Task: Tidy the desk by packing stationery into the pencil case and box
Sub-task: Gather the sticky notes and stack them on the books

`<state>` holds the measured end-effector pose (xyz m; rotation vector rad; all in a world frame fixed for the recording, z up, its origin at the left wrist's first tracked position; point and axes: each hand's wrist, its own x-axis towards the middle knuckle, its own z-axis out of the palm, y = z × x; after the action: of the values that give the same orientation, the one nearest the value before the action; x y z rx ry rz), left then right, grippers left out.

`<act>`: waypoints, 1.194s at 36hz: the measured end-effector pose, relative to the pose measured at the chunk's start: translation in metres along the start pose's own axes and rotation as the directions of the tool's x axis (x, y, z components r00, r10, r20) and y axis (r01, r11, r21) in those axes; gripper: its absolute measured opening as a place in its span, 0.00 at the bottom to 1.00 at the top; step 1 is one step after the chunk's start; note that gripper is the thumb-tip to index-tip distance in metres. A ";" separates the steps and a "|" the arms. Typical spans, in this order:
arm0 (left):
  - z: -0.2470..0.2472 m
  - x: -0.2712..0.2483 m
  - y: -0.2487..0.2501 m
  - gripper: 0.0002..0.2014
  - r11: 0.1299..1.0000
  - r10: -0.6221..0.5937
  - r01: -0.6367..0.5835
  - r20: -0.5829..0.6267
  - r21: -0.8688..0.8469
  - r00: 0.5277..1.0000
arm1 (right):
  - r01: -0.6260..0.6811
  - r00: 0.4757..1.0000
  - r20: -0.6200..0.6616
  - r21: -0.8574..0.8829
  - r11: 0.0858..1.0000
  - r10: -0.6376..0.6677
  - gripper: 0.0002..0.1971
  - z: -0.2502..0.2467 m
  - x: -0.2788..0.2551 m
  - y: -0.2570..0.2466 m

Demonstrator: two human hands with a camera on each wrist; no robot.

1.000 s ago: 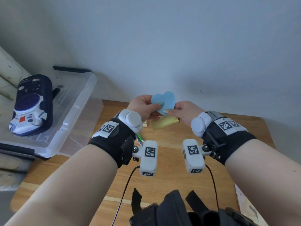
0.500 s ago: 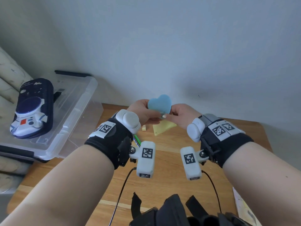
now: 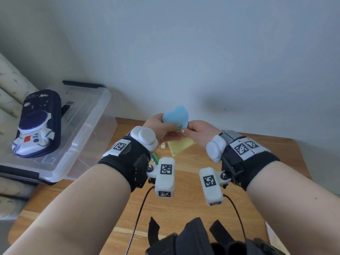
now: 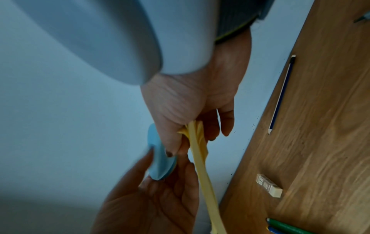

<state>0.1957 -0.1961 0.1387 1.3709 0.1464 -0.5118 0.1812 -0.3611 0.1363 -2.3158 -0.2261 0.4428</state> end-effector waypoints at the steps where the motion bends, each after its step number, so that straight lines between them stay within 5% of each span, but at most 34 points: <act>1: 0.002 0.001 -0.003 0.13 1.000 -0.024 0.024 0.022 -0.006 0.999 | -0.018 1.000 0.003 0.021 1.000 0.018 0.15 0.001 -0.005 0.002; 8: 0.017 0.013 -0.022 0.10 0.996 -0.045 0.053 -0.112 0.070 0.993 | -0.152 0.985 -0.038 0.279 0.948 0.169 0.02 0.008 -0.037 0.033; 13: 0.005 0.022 -0.028 0.06 0.998 0.028 -0.011 -0.259 0.066 0.966 | -0.103 0.971 -0.123 0.553 0.827 0.203 0.13 0.003 -0.058 0.058; 16: -0.002 0.022 -0.032 0.13 0.988 0.074 -0.026 -0.314 0.153 0.946 | -0.042 0.960 -0.195 0.606 0.795 0.199 0.18 0.001 -0.066 0.065; 20: 0.013 0.010 -0.046 0.09 0.970 0.091 -0.030 -0.247 0.243 0.965 | 0.002 0.955 -0.211 0.709 0.705 0.210 0.22 0.001 -0.077 0.079; 26: 0.063 -0.010 -0.075 0.08 0.954 -0.118 0.126 -0.045 0.271 0.992 | 0.016 0.964 -0.172 0.799 0.601 0.204 0.22 0.009 -0.104 0.105; 31: 0.108 -0.019 -0.098 0.30 0.974 -0.129 0.127 -0.002 0.190 0.992 | -0.026 0.959 -0.147 0.804 0.593 0.241 0.23 0.006 -0.133 0.130; 36: 0.155 -0.029 -0.127 0.11 0.961 -0.037 0.016 0.073 0.276 0.997 | -0.071 0.925 -0.159 0.821 0.567 0.346 0.24 0.003 -0.174 0.166; 43: 0.198 -0.039 -0.161 0.12 0.970 -0.053 0.032 0.081 0.241 0.995 | -0.134 0.891 -0.168 0.791 0.597 0.422 0.03 0.010 -0.225 0.208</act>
<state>0.0541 -0.3937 0.0509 1.5810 0.0438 -0.6403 -0.0248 -0.5658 0.0370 -1.5151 0.4534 0.2075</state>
